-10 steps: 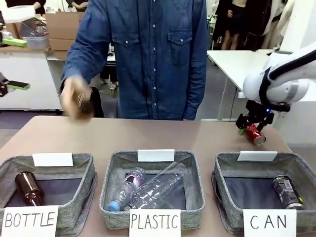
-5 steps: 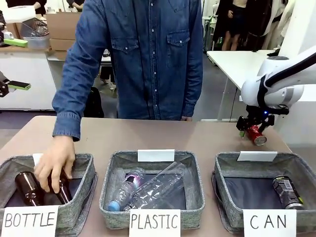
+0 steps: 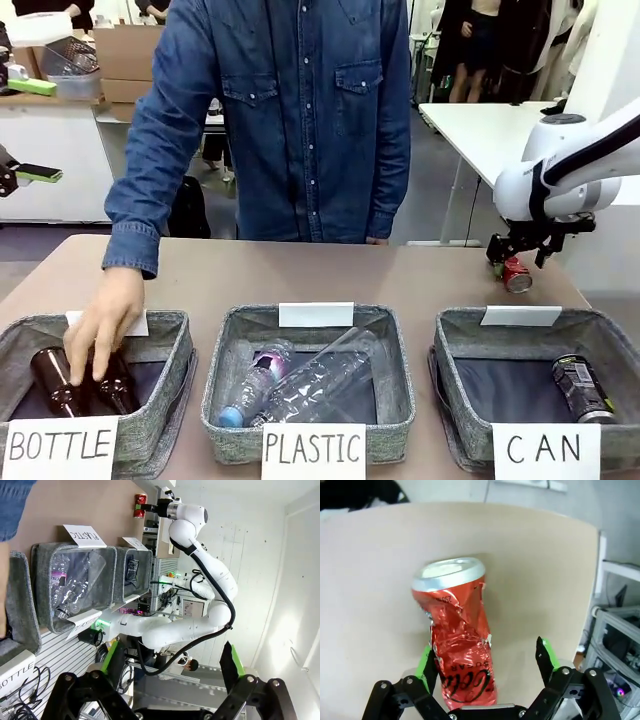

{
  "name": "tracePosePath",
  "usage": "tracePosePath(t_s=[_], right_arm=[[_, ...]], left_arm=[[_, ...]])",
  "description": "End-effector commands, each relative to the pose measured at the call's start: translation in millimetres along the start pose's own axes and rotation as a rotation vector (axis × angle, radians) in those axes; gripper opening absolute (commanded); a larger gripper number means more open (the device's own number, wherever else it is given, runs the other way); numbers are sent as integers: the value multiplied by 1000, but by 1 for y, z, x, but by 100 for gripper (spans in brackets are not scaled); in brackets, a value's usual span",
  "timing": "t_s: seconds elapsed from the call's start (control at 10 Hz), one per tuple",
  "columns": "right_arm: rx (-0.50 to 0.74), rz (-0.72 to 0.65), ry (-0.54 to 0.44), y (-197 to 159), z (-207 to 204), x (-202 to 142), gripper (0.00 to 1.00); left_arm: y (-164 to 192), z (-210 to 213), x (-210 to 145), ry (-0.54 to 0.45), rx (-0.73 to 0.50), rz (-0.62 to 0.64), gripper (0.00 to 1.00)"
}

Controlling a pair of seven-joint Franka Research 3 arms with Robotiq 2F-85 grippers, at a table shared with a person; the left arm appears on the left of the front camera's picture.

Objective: Sort the can waste into the basket.
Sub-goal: Pick up the can waste from the table and place it in the right Fabric basket.

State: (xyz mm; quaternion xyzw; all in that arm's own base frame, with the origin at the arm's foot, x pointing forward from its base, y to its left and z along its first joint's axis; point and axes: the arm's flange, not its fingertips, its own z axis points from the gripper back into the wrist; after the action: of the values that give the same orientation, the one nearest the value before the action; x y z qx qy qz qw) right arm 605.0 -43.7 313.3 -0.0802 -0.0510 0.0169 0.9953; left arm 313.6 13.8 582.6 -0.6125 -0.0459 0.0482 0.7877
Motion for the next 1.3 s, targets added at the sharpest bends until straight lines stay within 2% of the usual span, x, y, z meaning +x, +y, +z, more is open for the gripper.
tracePosePath(t_s=[0.0,0.5,0.6,0.7,0.8,0.9,1.0,1.1,1.2], right_arm=[[-47,-15,-16,7,-3,-5,100],[-6,-3,-33,12,-2,-3,100],[3,10,-53,12,0,-3,40],[13,12,-57,13,1,-3,40],[14,17,-55,13,1,-3,0],[17,25,-53,14,1,-4,35],[18,27,-52,14,1,-4,0],[15,27,-54,14,2,-4,12],[12,33,-64,14,4,-5,0]], left_arm=[[1,2,-4,10,7,-5,100],[1,2,-4,10,7,-5,100],[1,2,-4,10,7,-5,100],[1,2,-4,10,7,-5,100],[1,2,-4,10,7,-5,100],[1,2,-4,10,7,-5,100],[1,2,-4,10,7,-5,100],[1,2,-4,10,7,-5,100],[1,2,-4,10,7,-5,100]])
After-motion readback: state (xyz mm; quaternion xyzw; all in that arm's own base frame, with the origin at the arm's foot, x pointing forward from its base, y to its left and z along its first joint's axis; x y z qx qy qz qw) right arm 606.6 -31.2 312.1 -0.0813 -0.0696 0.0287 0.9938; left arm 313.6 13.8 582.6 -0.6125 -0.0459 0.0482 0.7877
